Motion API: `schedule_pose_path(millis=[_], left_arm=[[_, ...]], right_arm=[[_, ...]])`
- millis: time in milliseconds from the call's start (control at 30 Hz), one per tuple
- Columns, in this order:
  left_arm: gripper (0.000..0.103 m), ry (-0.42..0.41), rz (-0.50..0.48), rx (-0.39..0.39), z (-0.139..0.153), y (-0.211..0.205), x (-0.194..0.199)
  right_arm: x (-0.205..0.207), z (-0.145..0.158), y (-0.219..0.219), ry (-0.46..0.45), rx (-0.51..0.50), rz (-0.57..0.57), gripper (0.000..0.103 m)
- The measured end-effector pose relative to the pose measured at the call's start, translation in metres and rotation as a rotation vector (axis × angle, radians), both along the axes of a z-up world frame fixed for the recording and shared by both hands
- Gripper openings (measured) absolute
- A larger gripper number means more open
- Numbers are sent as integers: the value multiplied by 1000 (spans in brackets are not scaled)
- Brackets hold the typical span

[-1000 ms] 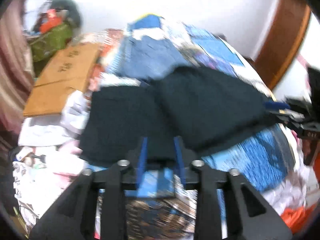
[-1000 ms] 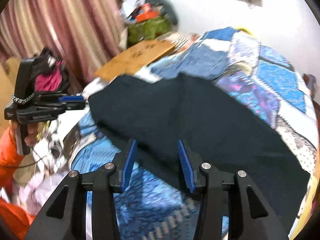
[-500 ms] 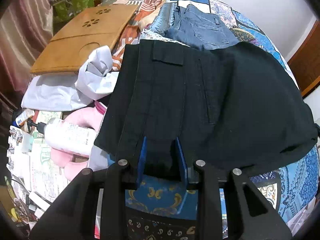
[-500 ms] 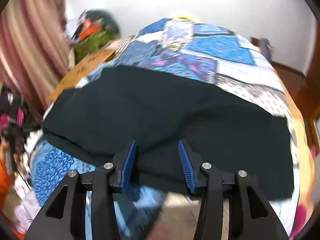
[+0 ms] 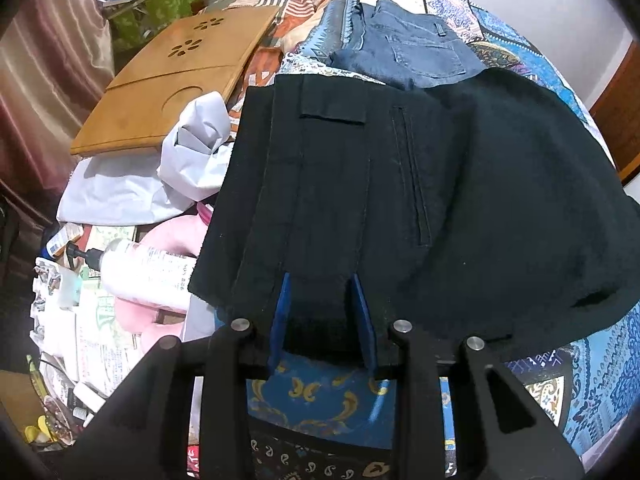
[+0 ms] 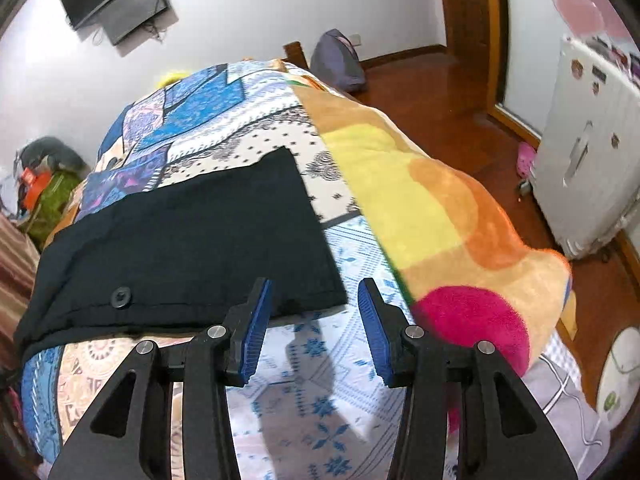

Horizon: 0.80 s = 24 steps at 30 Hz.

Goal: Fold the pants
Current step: 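Lower the folded trousers onto the quilt and open both grippers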

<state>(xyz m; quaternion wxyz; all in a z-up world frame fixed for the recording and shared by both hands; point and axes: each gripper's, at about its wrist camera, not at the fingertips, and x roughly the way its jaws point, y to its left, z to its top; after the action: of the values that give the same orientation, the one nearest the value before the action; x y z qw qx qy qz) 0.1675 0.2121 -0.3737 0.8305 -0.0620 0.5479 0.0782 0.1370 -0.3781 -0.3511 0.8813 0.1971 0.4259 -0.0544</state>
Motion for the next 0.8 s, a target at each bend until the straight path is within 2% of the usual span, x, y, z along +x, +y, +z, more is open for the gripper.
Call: schedule_pose_path(millis=[200, 267, 300, 333, 533, 700, 800], left_arm=[[34, 18, 5, 34, -1, -6, 4], [34, 18, 6, 41, -2, -6, 4], [34, 17, 9, 40, -1, -6, 4], [34, 17, 11, 39, -1, -6, 4], [35, 28, 16, 41, 0, -6, 7], [38, 28, 7, 53, 1, -5, 7], [42, 16, -27, 104, -1, -9, 7]], right_arm=[[19, -13, 10, 28, 22, 52, 41], [20, -21, 13, 38, 5, 56, 32], [20, -21, 16, 40, -27, 63, 15], [21, -20, 20, 39, -59, 90, 12], [20, -12, 33, 25, -256, 180, 9], [28, -17, 19, 54, -297, 190, 8], [36, -21, 18, 80, -320, 182, 9]])
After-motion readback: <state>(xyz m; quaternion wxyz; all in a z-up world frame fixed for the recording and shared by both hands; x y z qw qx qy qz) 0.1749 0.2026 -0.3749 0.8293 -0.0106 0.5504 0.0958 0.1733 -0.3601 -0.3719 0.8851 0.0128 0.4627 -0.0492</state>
